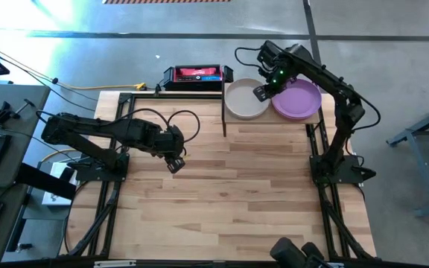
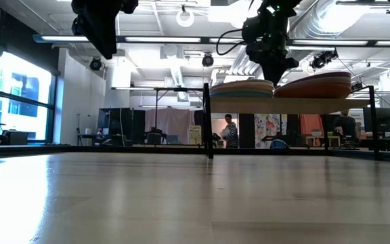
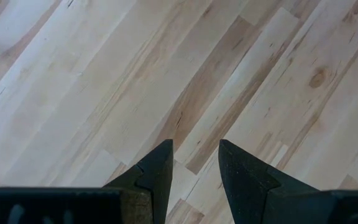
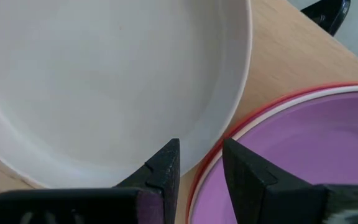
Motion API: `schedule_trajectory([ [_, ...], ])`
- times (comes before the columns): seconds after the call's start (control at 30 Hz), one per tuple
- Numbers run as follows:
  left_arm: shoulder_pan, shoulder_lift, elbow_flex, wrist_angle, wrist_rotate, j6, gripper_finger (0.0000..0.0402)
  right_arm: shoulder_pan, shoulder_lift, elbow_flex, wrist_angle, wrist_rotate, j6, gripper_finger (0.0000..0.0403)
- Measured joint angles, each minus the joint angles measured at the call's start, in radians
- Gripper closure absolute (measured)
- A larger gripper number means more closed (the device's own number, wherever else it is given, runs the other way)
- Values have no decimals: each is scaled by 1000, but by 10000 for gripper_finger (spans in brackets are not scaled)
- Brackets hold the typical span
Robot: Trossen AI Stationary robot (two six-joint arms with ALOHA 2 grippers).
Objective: Place and stack plates onto a shelf
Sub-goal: Return to Home Position
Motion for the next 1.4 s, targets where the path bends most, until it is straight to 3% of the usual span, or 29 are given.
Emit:
schedule_trajectory([
  [0.3,-1,0,-11,-2,-3,39,284,11,-72,0,-14,-38,-27,304],
  [0.57,-1,-46,-98,-2,-24,17,284,93,-259,0,25,-45,-117,304],
  [0.77,-1,-173,-197,23,-61,-53,284,175,-443,0,154,-45,-185,305],
  [1.07,-1,-475,-388,328,-132,44,284,293,-637,-9,195,-10,-207,305],
  [1.23,-1,-605,-480,469,-144,121,284,331,-800,-274,395,0,-208,305],
  [1.4,-1,-712,-572,572,-145,228,284,355,-1023,-672,682,-128,-189,305],
])
